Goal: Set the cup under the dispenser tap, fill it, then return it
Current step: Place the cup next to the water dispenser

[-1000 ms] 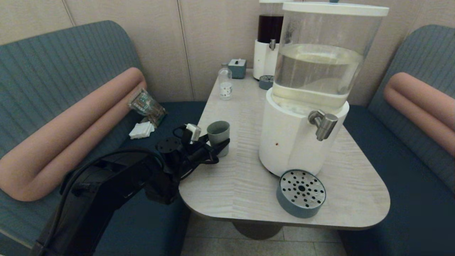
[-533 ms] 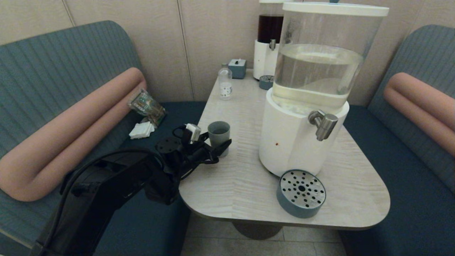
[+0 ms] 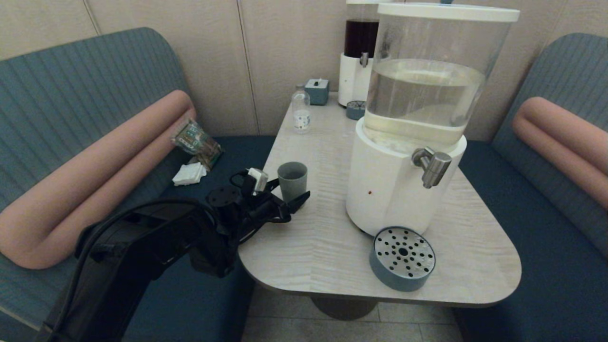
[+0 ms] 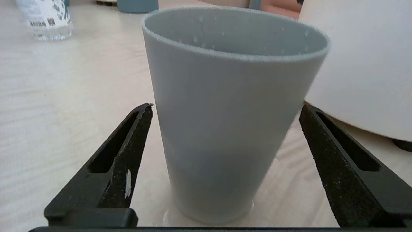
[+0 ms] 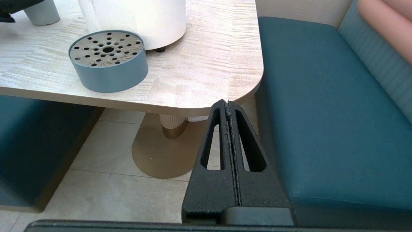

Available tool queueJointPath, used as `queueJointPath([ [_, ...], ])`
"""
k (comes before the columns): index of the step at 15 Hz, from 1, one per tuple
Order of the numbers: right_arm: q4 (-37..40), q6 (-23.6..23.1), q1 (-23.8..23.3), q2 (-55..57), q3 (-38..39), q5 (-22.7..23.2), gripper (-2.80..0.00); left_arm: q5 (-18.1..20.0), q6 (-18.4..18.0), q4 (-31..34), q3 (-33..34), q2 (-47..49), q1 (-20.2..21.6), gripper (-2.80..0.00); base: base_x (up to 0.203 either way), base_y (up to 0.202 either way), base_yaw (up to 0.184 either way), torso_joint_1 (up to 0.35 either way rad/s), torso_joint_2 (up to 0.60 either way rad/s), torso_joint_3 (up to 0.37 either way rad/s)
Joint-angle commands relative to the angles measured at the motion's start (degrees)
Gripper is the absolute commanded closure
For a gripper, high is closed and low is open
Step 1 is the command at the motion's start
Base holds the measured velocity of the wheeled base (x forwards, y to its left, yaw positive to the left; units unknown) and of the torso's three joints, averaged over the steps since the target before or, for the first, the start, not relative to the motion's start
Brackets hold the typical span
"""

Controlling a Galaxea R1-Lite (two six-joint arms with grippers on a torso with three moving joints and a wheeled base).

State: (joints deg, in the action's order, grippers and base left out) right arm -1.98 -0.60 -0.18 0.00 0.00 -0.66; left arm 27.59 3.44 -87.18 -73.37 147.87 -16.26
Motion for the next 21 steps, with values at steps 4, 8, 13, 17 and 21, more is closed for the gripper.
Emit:
queueJointPath([
  [4, -0.04, -0.02, 0.01, 0.09, 0.79, 0.04, 0.00, 0.10, -0.10, -0.49, 1.86, -1.27, 0.03, -2.80, 0.000, 0.000, 0.000, 0.000, 0.00, 0.000],
  [8, -0.04, -0.02, 0.01, 0.09, 0.79, 0.04, 0.00, 0.12, -0.32, -0.49, 10.01, -4.59, 0.09, -2.80, 0.000, 0.000, 0.000, 0.000, 0.00, 0.000],
  [13, -0.04, -0.02, 0.01, 0.09, 0.78, -0.04, 0.00, 0.03, -0.95, -0.49, 26.94, -14.28, 0.09, -2.80, 0.000, 0.000, 0.000, 0.000, 0.00, 0.000],
  [17, -0.04, -0.02, 0.01, 0.09, 0.79, 0.04, 0.00, -0.32, -2.05, -0.49, 45.67, -29.02, 0.67, -2.80, 0.000, 0.000, 0.000, 0.000, 0.00, 0.000],
  [21, -0.04, -0.02, 0.01, 0.09, 0.79, 0.04, 0.00, -2.71, -1.57, -0.49, 59.77, -50.25, 3.92, 0.00, 0.000, 0.000, 0.000, 0.000, 0.00, 0.000],
])
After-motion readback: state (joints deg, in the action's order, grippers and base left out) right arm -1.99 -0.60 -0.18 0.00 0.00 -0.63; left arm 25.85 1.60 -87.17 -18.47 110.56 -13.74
